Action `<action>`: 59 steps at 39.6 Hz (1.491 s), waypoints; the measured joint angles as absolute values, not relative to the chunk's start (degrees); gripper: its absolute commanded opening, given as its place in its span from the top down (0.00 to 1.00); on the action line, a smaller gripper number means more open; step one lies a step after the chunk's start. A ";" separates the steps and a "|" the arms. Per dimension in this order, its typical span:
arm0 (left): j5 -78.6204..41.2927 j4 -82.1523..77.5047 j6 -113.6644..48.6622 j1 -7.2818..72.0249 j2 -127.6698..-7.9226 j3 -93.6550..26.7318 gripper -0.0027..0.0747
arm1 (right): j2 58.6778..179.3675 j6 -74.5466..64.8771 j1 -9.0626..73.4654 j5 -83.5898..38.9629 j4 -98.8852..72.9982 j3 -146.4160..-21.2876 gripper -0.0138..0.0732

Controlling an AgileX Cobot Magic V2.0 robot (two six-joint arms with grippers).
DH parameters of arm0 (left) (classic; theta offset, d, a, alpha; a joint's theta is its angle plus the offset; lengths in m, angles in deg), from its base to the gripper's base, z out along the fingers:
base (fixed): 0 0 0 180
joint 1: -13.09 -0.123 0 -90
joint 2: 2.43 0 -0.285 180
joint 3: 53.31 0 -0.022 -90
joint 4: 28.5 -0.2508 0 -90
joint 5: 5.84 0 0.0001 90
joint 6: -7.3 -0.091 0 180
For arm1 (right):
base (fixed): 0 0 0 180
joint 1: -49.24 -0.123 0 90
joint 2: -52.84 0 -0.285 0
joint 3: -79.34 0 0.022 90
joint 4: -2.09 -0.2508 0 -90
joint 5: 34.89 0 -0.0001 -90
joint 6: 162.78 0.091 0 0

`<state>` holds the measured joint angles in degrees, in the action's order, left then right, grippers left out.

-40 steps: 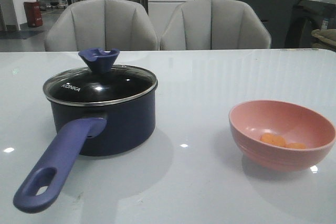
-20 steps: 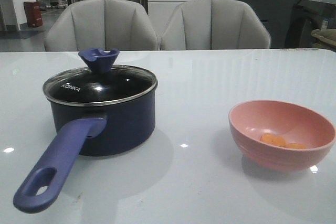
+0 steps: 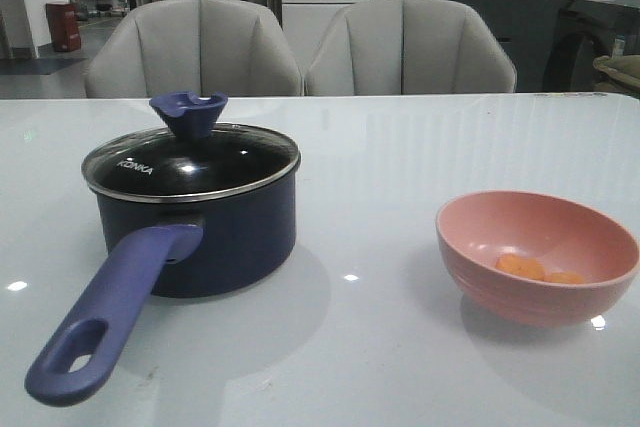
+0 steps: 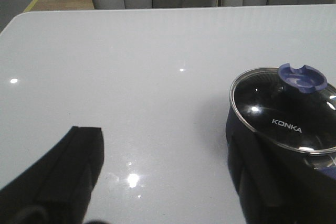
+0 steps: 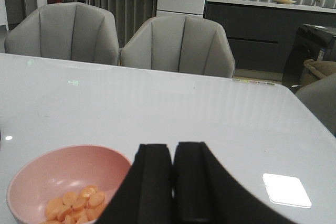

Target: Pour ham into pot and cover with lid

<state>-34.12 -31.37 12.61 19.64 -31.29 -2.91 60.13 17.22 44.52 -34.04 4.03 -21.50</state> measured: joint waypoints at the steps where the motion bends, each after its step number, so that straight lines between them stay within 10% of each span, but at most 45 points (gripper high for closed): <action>1: -33.80 -31.09 12.61 19.64 -31.39 -2.91 0.25 | 60.13 17.22 44.52 -34.04 4.03 -21.50 0.67; 17: -40.62 -31.49 12.51 19.64 -36.17 -11.38 0.23 | 60.13 17.22 44.52 -34.04 4.03 -21.50 0.67; 59: -65.34 -24.80 9.43 36.83 -98.02 -57.38 0.10 | 60.13 17.22 44.52 -34.04 4.03 -21.50 0.67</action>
